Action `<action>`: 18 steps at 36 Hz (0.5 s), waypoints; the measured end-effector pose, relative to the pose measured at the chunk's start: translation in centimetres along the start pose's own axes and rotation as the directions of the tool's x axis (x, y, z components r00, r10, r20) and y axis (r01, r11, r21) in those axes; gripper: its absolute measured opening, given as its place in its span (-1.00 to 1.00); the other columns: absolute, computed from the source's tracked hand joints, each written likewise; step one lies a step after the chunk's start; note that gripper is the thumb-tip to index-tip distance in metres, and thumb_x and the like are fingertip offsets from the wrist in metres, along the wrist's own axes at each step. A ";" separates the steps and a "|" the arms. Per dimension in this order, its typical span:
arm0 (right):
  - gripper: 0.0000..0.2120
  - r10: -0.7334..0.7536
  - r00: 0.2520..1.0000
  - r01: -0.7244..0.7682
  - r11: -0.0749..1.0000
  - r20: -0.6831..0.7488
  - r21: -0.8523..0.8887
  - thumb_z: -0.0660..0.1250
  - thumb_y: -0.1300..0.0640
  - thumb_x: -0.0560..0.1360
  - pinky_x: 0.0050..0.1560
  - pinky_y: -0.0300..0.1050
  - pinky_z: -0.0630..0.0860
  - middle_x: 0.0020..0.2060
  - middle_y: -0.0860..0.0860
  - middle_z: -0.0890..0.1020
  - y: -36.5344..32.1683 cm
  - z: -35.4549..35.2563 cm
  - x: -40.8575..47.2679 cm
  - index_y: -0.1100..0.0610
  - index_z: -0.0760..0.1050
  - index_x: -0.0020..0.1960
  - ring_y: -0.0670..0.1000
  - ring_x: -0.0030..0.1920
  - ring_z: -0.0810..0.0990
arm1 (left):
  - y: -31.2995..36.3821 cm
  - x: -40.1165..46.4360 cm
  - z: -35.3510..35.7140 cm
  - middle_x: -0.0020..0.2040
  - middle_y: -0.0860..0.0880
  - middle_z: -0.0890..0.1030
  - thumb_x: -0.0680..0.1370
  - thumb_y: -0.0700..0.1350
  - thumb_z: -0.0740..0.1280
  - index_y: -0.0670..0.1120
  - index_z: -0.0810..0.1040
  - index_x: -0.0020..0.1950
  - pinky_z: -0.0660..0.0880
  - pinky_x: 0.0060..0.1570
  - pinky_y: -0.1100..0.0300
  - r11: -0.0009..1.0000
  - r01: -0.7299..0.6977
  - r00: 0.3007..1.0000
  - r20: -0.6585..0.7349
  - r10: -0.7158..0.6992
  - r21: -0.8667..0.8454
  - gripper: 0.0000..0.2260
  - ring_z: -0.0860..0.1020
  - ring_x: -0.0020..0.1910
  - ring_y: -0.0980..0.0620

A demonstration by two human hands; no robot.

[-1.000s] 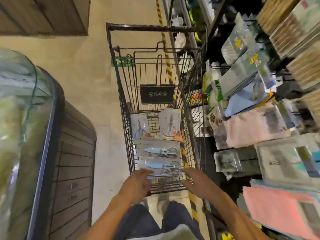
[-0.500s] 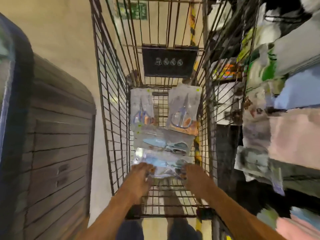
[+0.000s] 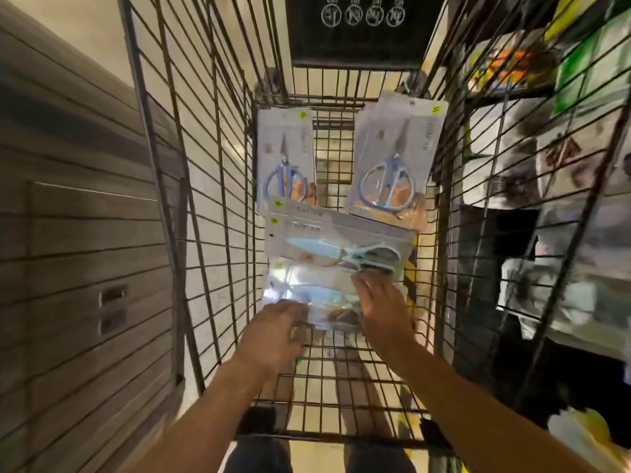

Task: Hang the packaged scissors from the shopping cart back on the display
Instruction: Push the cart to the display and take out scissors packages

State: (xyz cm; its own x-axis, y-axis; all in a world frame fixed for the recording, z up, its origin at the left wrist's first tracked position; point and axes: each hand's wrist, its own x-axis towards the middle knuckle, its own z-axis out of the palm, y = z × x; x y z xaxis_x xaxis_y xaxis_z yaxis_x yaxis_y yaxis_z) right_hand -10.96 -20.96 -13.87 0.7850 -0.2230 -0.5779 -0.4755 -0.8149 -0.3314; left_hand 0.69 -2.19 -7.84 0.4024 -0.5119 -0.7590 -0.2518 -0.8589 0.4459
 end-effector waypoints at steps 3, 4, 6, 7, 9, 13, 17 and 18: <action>-0.19 0.021 0.999 -0.022 1.000 -0.040 -0.022 0.59 -0.09 0.29 0.12 0.16 0.57 0.29 0.20 0.54 0.1 0.1 0.1 0.23 0.45 0.43 0.23 0.24 0.55 | -0.3 -0.1 0.4 0.33 0.13 0.51 0.59 -0.08 0.34 0.12 0.48 0.39 0.40 0.21 0.28 0.999 0.035 0.999 -0.013 -0.036 -0.022 -0.63 0.48 0.23 0.14; -0.15 0.040 0.998 -0.041 0.999 -0.039 -0.035 0.56 -0.18 0.32 0.15 0.15 0.56 0.31 0.18 0.51 0.1 0.1 0.2 0.21 0.41 0.47 0.20 0.26 0.52 | -0.5 0.0 0.7 0.33 0.13 0.51 0.59 -0.06 0.33 0.12 0.47 0.40 0.42 0.24 0.24 0.998 0.051 0.999 -0.013 -0.051 -0.022 -0.63 0.49 0.27 0.11; -0.11 0.070 0.997 -0.072 0.996 -0.034 -0.047 0.49 -0.27 0.37 0.21 0.09 0.52 0.35 0.14 0.43 0.2 0.4 0.2 0.13 0.30 0.54 0.16 0.30 0.46 | -0.8 0.0 1.0 0.32 0.14 0.52 0.58 -0.03 0.33 0.14 0.45 0.41 0.45 0.28 0.18 0.998 0.050 0.999 -0.013 -0.051 -0.023 -0.62 0.48 0.31 0.09; -0.11 0.085 0.996 -0.087 0.996 -0.035 -0.035 0.49 -0.26 0.39 0.22 0.05 0.52 0.34 0.12 0.41 0.1 0.5 0.1 0.09 0.25 0.55 0.14 0.29 0.45 | -1.0 0.0 1.2 0.32 0.16 0.52 0.59 -0.01 0.33 0.15 0.45 0.40 0.44 0.29 0.18 0.999 0.043 0.999 -0.013 -0.043 -0.024 -0.62 0.47 0.32 0.11; -0.11 0.109 0.993 -0.109 0.994 -0.049 -0.016 0.53 -0.24 0.37 0.18 -0.01 0.53 0.30 0.10 0.41 -0.1 0.7 0.1 0.06 0.23 0.54 0.11 0.24 0.48 | -1.0 -0.1 1.3 0.31 0.18 0.50 0.59 -0.01 0.33 0.15 0.45 0.39 0.42 0.28 0.21 0.999 0.035 0.999 -0.015 -0.035 -0.024 -0.64 0.44 0.31 0.13; -0.09 0.130 0.988 -0.133 0.990 -0.085 -0.038 0.64 -0.22 0.20 0.21 0.01 0.54 0.26 0.10 0.46 -0.3 0.8 0.4 0.08 0.37 0.41 0.09 0.24 0.45 | -1.2 -0.1 1.5 0.32 0.15 0.50 0.59 0.02 0.31 0.19 0.42 0.38 0.42 0.35 0.06 1.000 0.018 1.000 -0.021 -0.018 -0.022 -0.64 0.42 0.33 0.10; -0.27 0.109 0.992 -0.103 0.990 -0.062 0.094 0.66 -0.04 0.24 0.15 -0.05 0.55 0.21 0.03 0.52 -0.8 0.0 0.6 0.04 0.41 0.30 0.06 0.21 0.51 | -1.4 -0.3 1.4 0.38 0.11 0.48 0.60 0.01 0.30 0.17 0.44 0.39 0.40 0.39 0.02 0.999 0.016 1.000 -0.016 -0.017 -0.031 -0.65 0.41 0.38 0.07; -0.33 0.104 0.994 -0.097 0.985 -0.041 0.140 0.63 0.03 0.30 0.08 -0.08 0.55 0.19 0.02 0.56 -0.9 -0.3 0.6 0.01 0.39 0.30 0.05 0.17 0.55 | -1.4 -0.3 1.3 0.38 0.10 0.48 0.60 0.00 0.29 0.15 0.45 0.40 0.41 0.38 0.03 1.000 0.008 1.000 -0.011 -0.008 -0.027 -0.65 0.42 0.37 0.06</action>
State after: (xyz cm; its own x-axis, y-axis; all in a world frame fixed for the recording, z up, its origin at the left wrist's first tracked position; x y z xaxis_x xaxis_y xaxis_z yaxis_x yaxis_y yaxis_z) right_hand -9.94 -20.50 -13.71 0.7473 -0.3281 -0.5778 -0.6003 -0.7062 -0.3754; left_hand -0.25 -0.79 -8.86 0.4136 -0.5053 -0.7574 -0.2251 -0.8628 0.4527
